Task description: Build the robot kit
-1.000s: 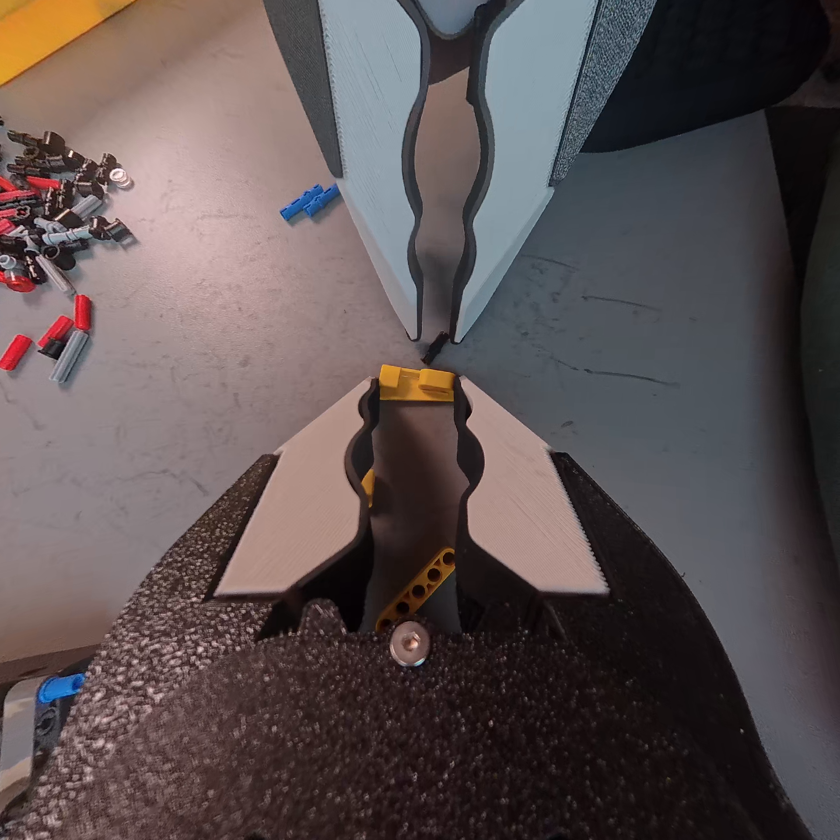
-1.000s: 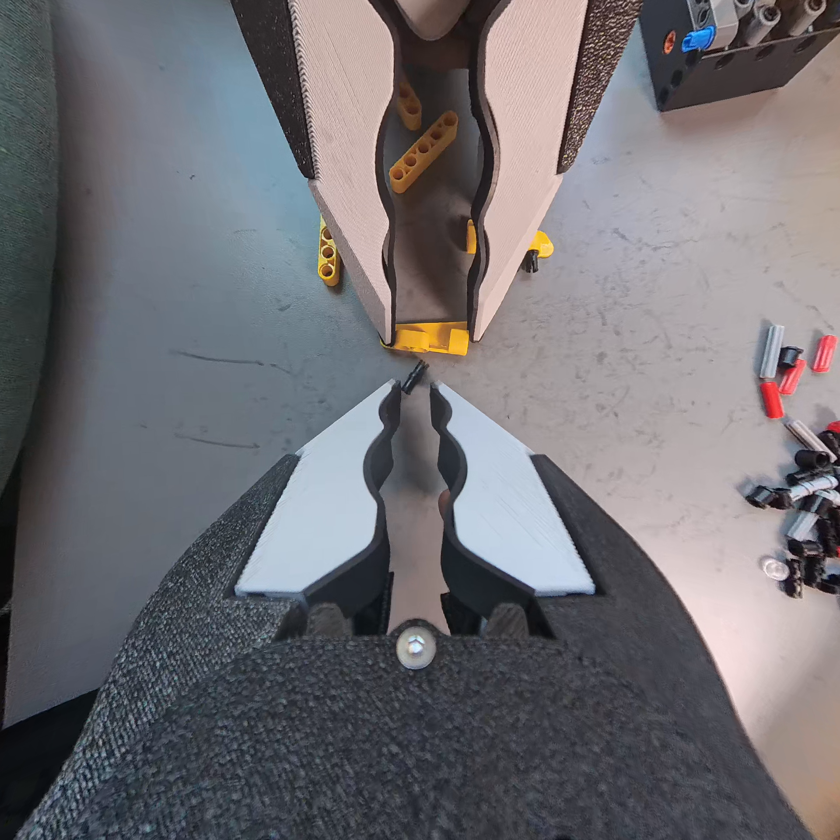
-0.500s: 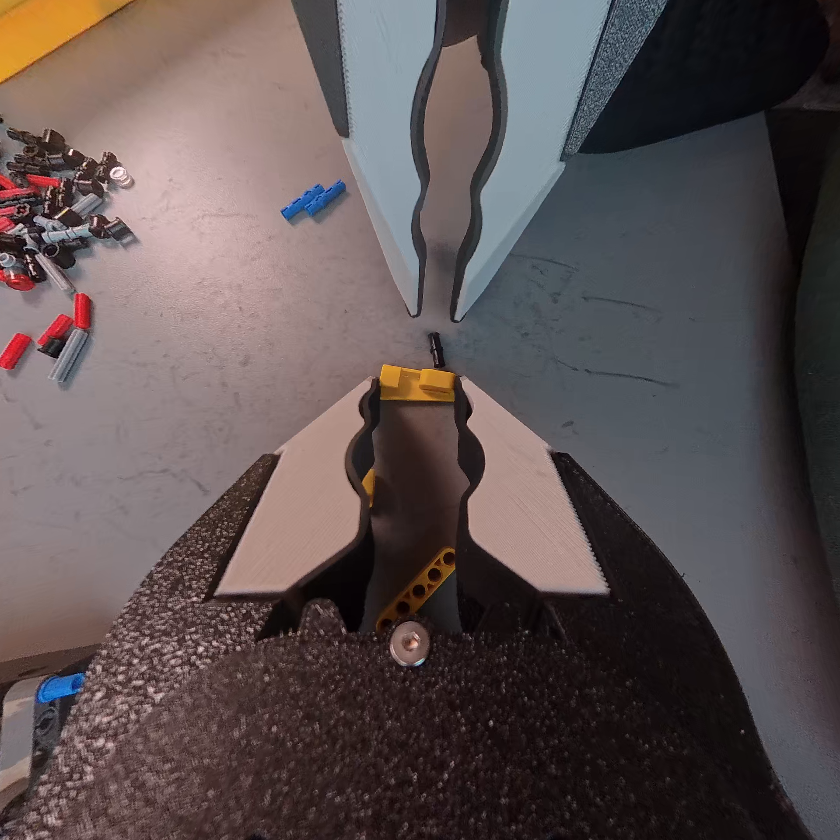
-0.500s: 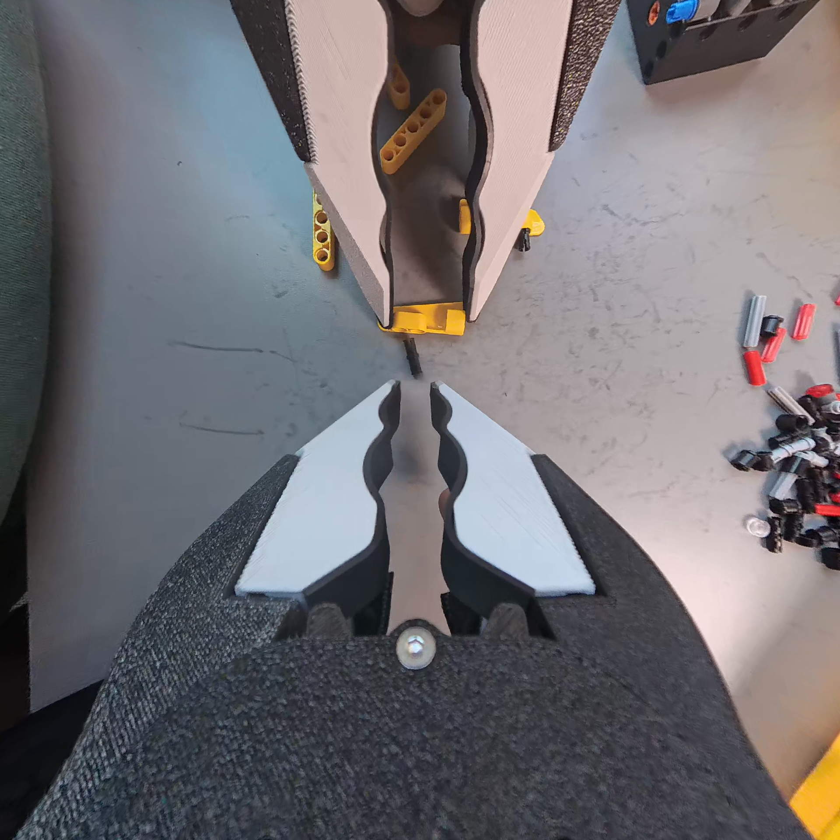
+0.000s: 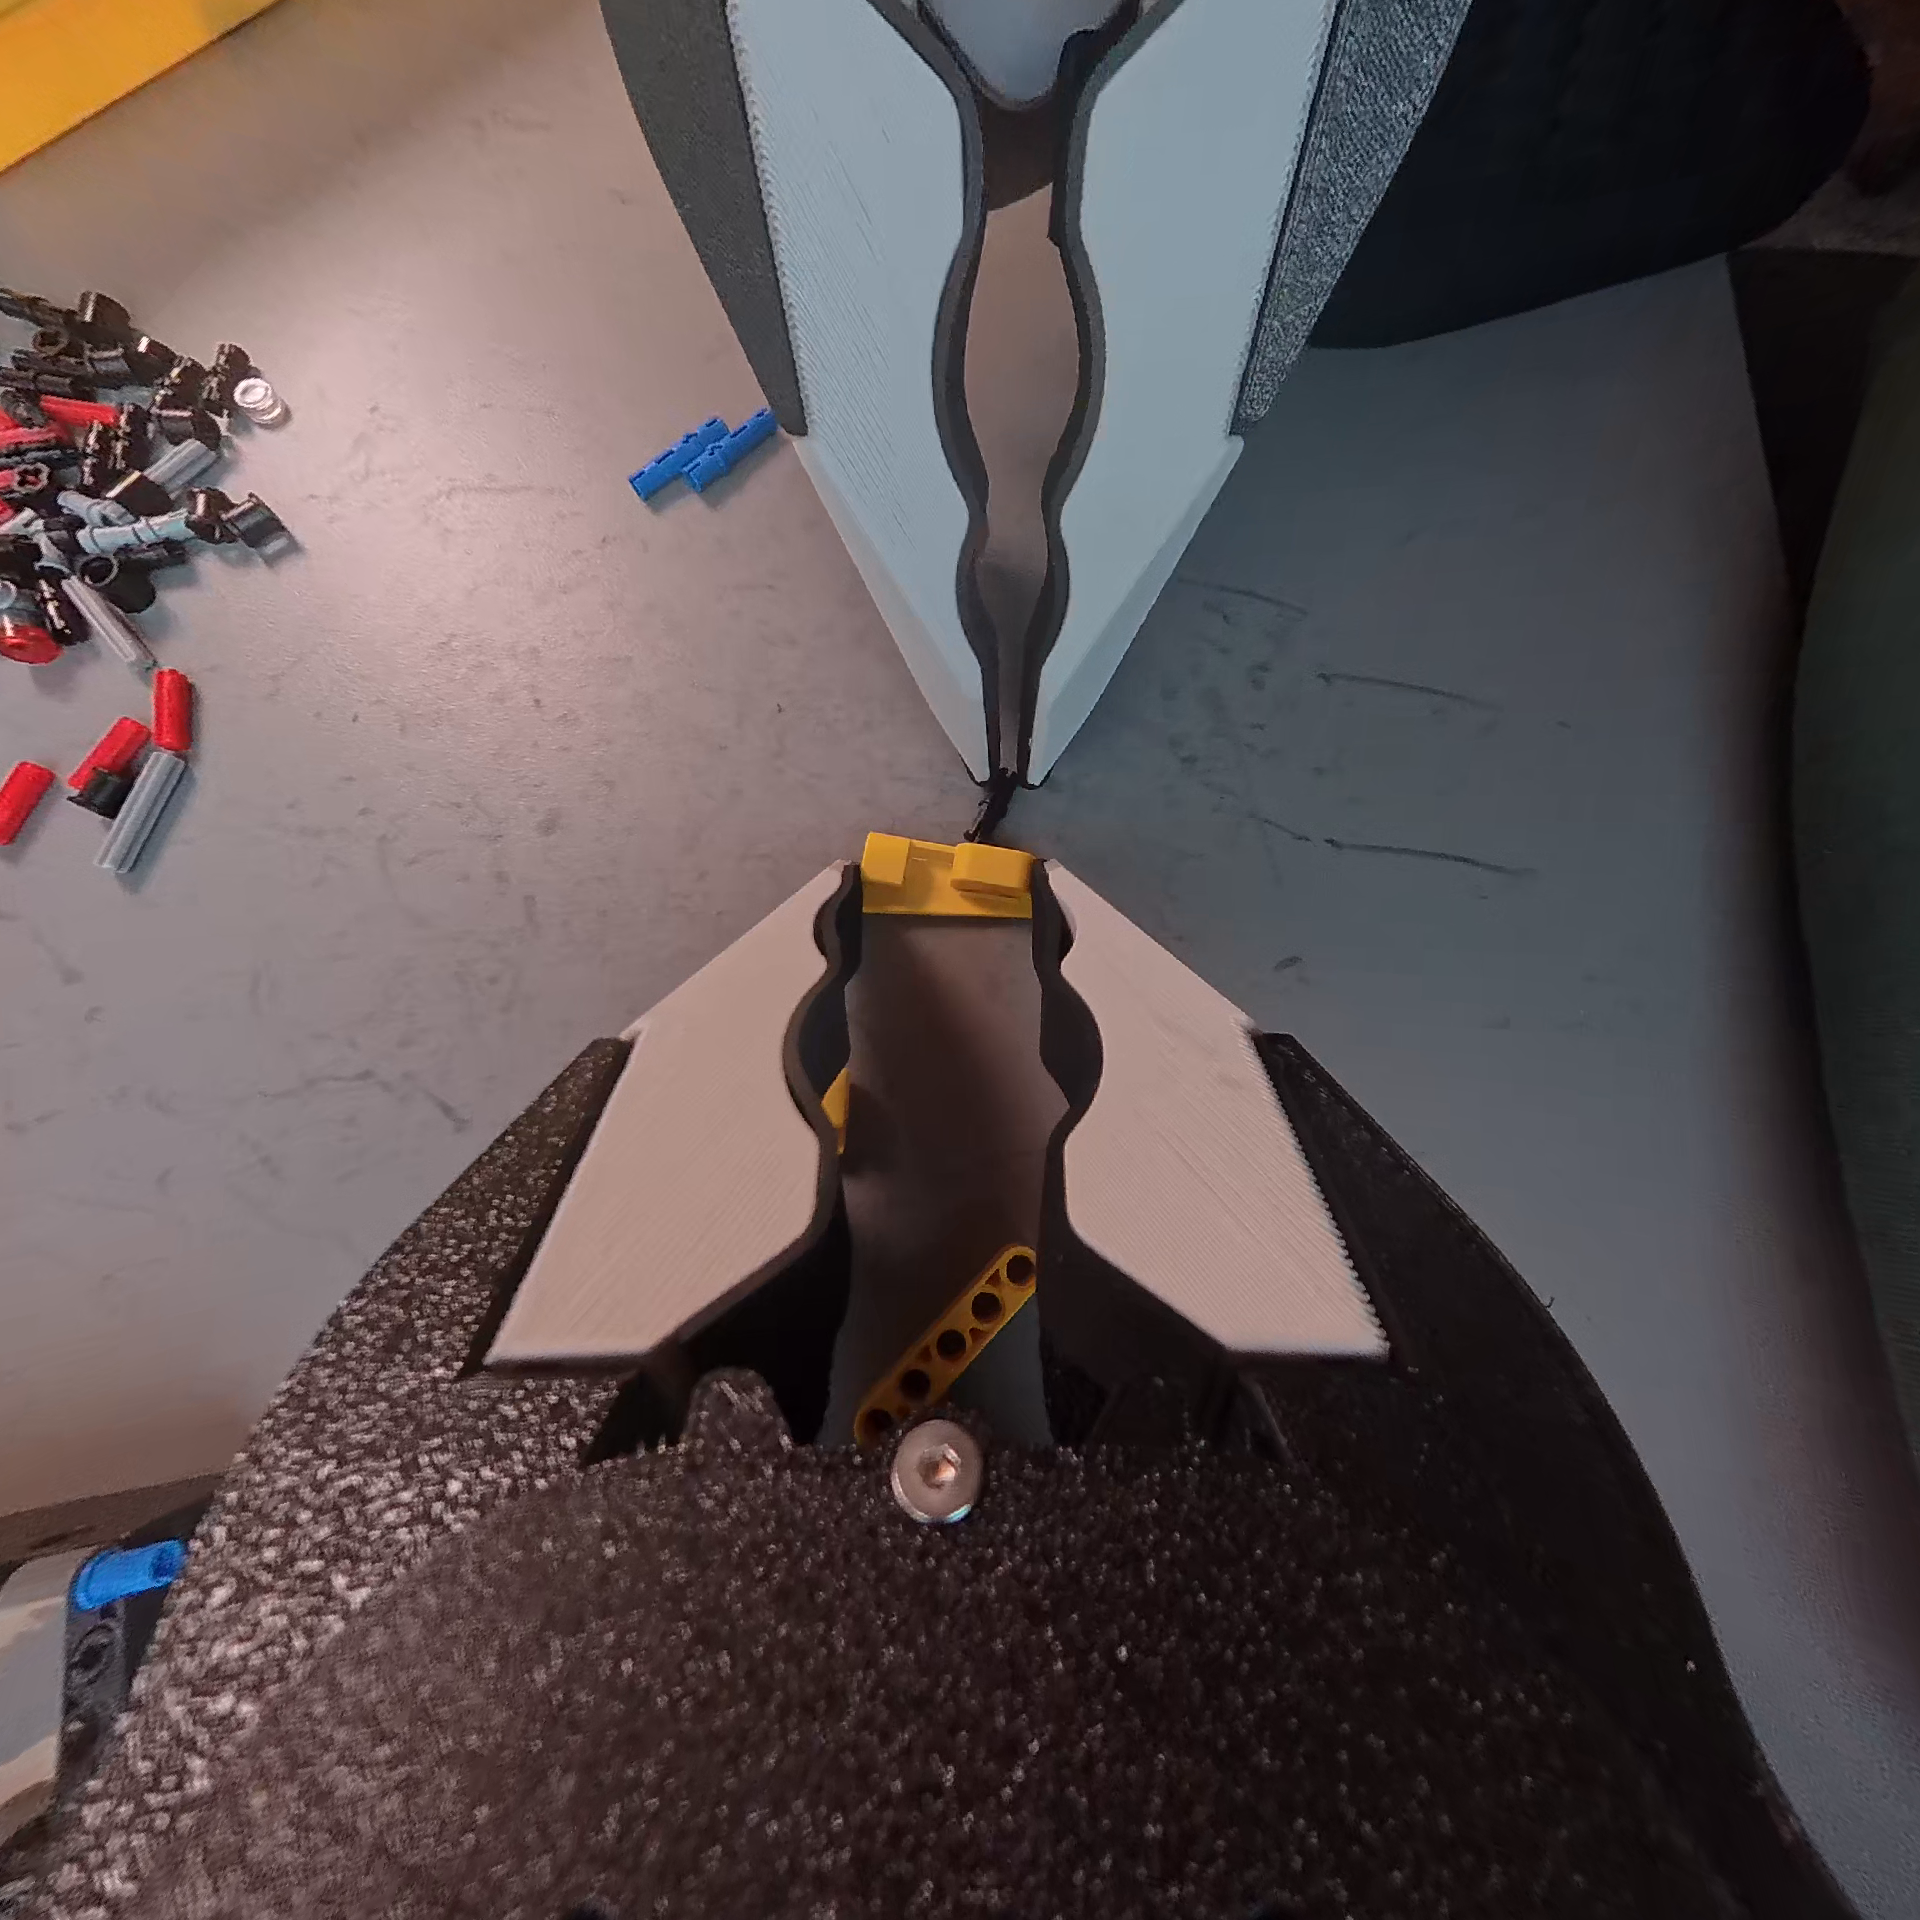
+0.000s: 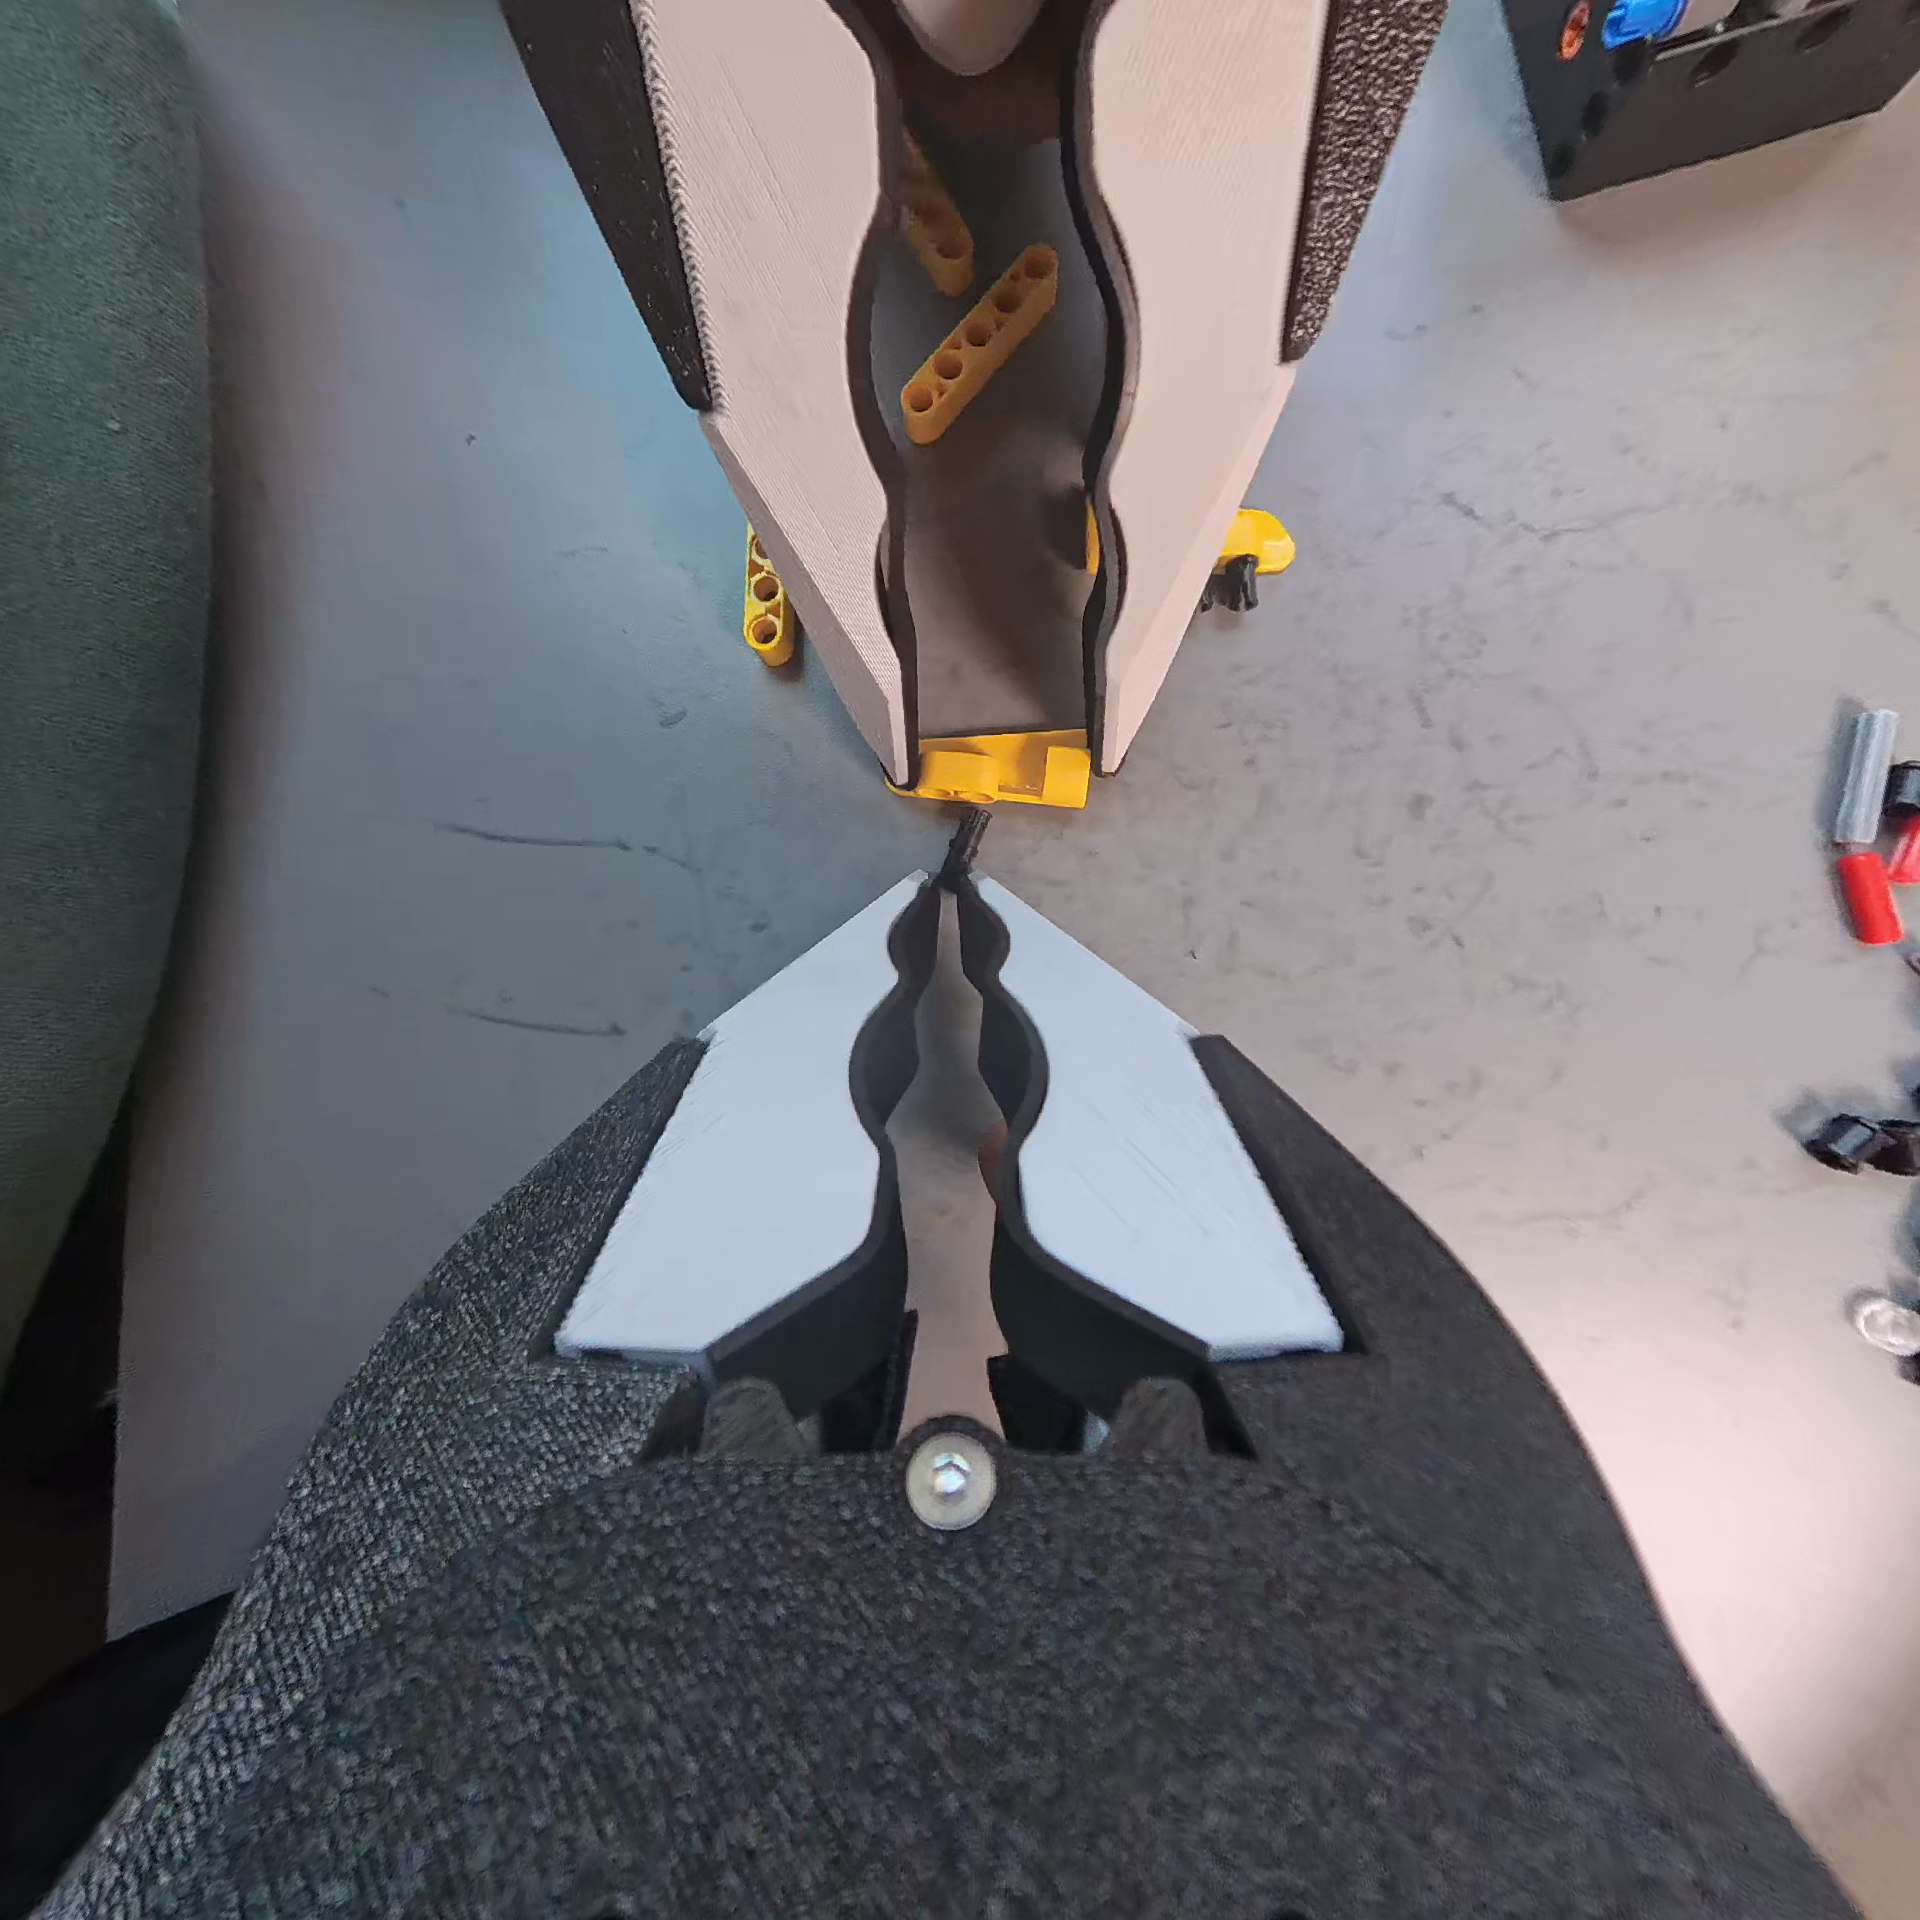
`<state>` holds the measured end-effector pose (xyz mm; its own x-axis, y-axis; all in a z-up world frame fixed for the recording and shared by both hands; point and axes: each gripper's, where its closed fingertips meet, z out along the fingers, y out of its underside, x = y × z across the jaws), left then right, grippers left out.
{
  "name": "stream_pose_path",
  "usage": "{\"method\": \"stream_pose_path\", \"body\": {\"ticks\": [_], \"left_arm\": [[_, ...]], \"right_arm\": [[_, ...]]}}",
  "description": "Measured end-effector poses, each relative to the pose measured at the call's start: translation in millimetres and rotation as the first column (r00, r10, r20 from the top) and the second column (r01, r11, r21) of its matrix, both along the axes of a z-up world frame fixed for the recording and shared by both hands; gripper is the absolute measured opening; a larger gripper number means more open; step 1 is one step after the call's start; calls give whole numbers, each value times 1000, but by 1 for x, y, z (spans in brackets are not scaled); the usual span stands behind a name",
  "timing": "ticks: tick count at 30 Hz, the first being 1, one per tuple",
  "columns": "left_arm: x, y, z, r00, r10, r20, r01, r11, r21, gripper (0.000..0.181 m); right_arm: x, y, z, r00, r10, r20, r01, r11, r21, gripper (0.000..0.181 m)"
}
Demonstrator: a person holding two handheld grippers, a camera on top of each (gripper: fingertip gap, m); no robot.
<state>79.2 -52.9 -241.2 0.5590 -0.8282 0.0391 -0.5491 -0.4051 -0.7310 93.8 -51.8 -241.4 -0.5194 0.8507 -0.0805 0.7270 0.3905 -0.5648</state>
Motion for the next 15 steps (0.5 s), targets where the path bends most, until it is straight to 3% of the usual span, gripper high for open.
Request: {"method": "stream_pose_path", "body": {"ticks": [15], "left_arm": [[-1, 1, 0, 1000, 8, 20, -8, 1000, -28, 31]], "right_arm": [[-1, -1, 0, 995, 102, 8, -102, 995, 10, 3]]}}
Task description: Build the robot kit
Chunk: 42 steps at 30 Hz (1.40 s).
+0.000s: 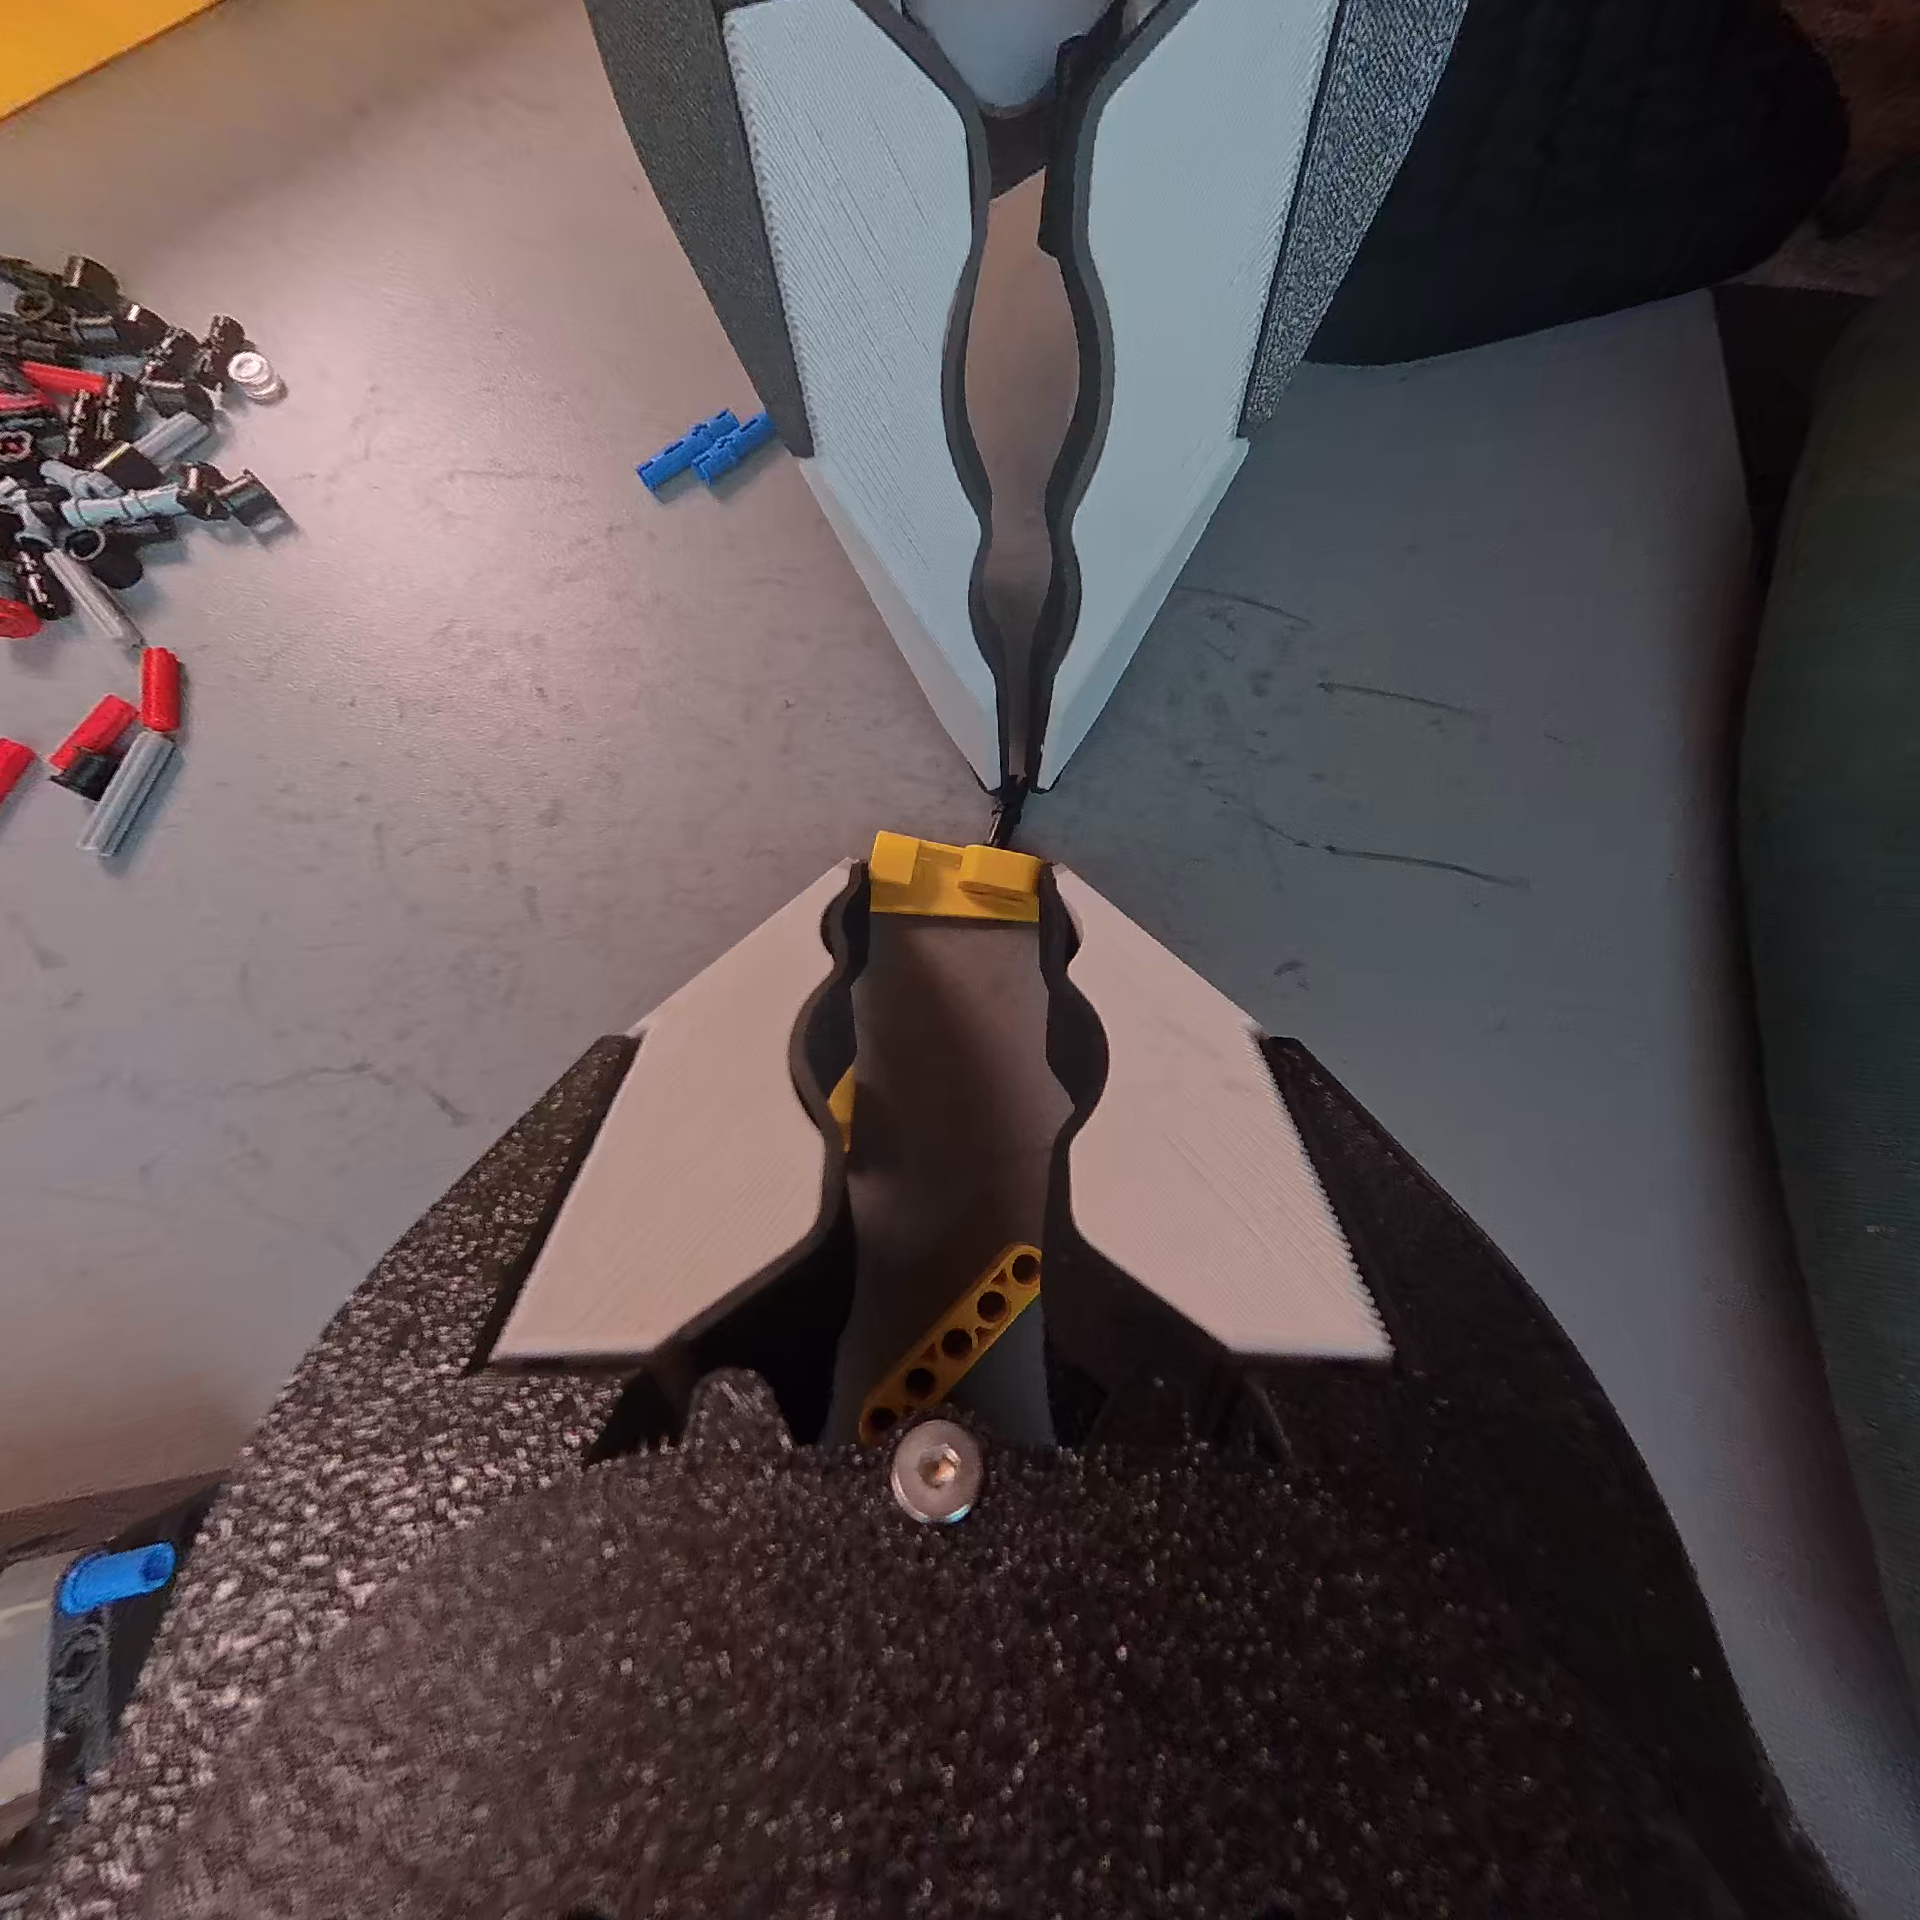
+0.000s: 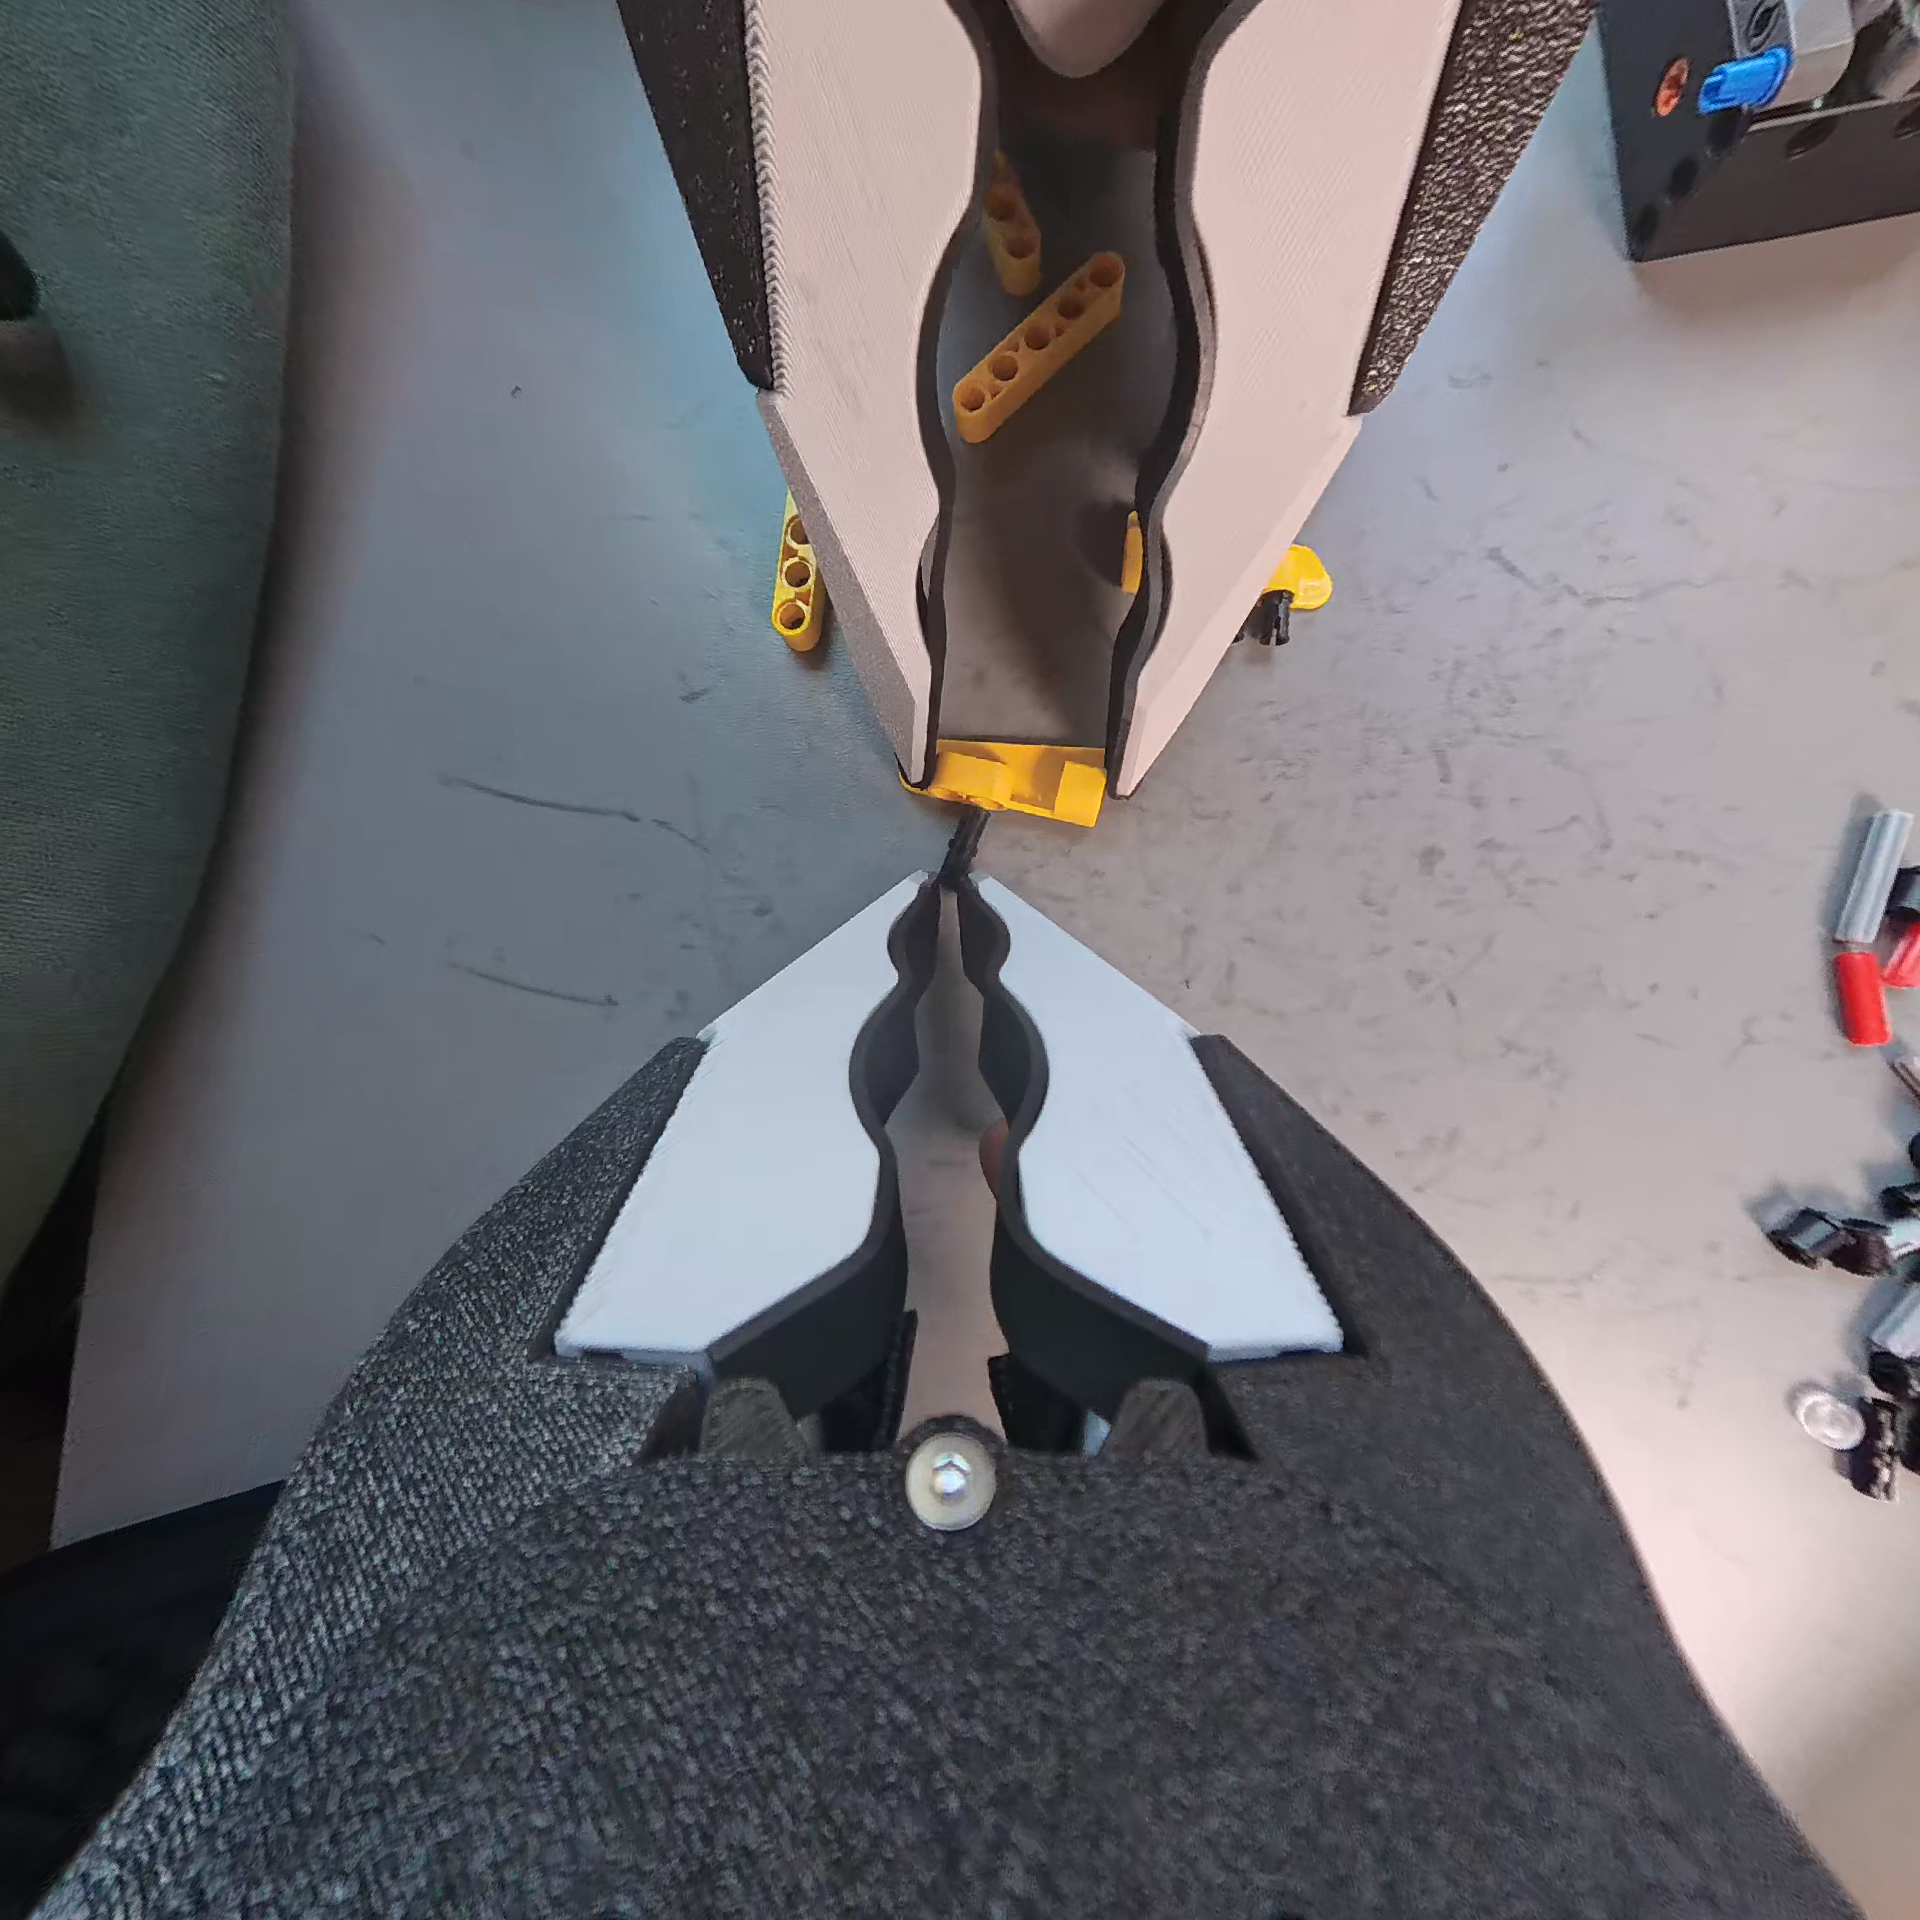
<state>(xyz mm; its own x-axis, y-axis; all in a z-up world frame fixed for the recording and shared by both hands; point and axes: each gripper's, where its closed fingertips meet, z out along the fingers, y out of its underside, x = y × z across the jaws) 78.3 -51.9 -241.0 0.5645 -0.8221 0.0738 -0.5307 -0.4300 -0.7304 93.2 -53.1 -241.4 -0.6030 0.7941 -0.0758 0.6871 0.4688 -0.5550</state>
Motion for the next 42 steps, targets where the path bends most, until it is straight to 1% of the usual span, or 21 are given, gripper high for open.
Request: {"method": "stream_pose_path", "body": {"ticks": [8, 14, 17, 21, 24, 29, 33, 37, 42], "left_arm": [[0, 0, 0, 1000, 0, 4, 0, 1000, -6, 31], [0, 0, 0, 1000, 0, 1, 0, 1000, -2, 31], [0, 0, 0, 1000, 0, -2, 0, 1000, 1, 32], [0, 0, 0, 1000, -3, -8, 3, 1000, 9, 32], [1, -1, 0, 1000, -7, -11, 7, 1000, 14, 32], [1, -1, 0, 1000, -5, -12, 6, 1000, 15, 32], [1, -1, 0, 1000, -4, -12, 4, 1000, 15, 32], [1, -1, 0, 1000, -4, -12, 5, 1000, 15, 32], [1, -1, 0, 1000, -4, -11, 5, 1000, 15, 32]], "right_arm": [[-1, 1, 0, 999, 26, -40, -25, 999, 27, 3], [-1, 1, 0, 999, 35, -6, -35, 998, 56, 5], [-1, 3, 0, 1000, 6, 19, -7, 998, 68, 7], [0, 6, 0, 996, -83, 38, 79, 993, 85, 9], [3, 3, 0, 992, -124, 38, 120, 989, 87, 12], [5, 3, 0, 987, -160, 33, 156, 983, 97, 13], [5, 11, 1, 982, -186, 35, 180, 976, 123, 10], [4, 5, 6, 977, -209, 37, 205, 975, 80, 12], [1, 3, 0, 962, -272, 41, 268, 961, 72, 13]]}}
